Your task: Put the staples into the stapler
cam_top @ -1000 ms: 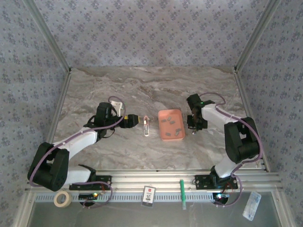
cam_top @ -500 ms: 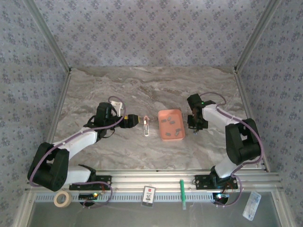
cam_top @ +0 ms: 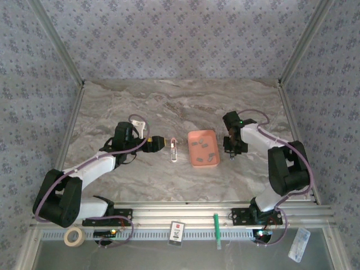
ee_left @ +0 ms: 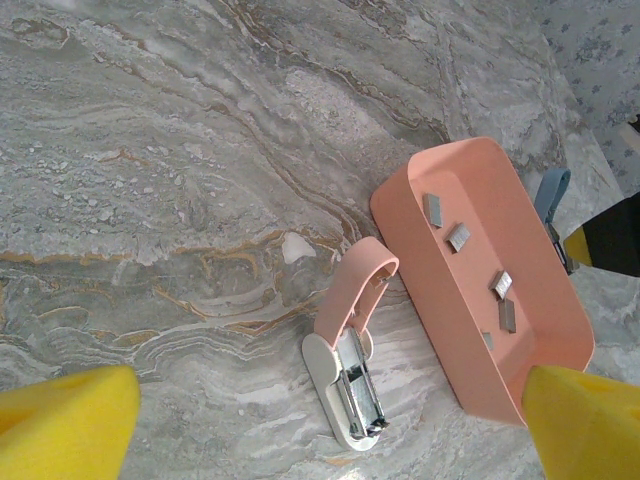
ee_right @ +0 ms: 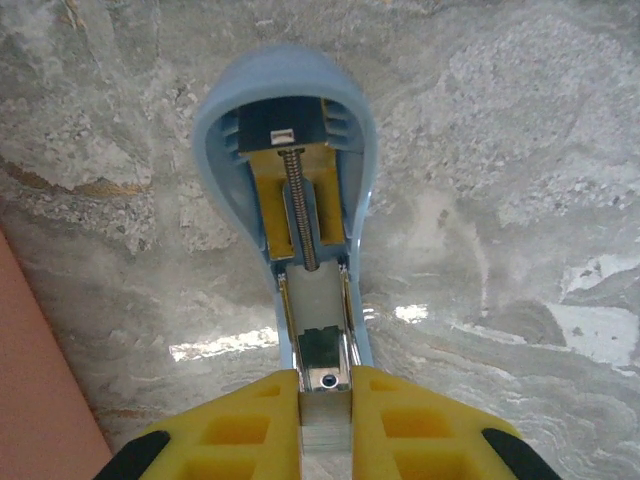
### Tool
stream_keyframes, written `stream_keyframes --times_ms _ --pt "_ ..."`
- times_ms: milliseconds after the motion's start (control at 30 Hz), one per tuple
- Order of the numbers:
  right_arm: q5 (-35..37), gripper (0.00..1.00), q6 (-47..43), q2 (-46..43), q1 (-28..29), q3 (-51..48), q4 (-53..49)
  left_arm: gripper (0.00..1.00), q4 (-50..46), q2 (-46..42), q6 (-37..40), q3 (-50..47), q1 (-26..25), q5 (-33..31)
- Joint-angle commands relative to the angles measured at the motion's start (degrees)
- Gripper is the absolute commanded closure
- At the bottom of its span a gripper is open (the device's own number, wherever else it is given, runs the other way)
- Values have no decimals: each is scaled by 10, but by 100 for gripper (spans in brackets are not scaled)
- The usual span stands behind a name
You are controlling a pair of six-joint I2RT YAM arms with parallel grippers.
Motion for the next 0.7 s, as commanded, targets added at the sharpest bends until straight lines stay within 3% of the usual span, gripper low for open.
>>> stream_keyframes --times_ms 0,667 --pt "8 83 -9 14 -4 2 -7 2 -2 -2 12 16 -1 8" --pt "-13 83 5 -3 12 -2 16 2 -1 1 11 15 -2 9"
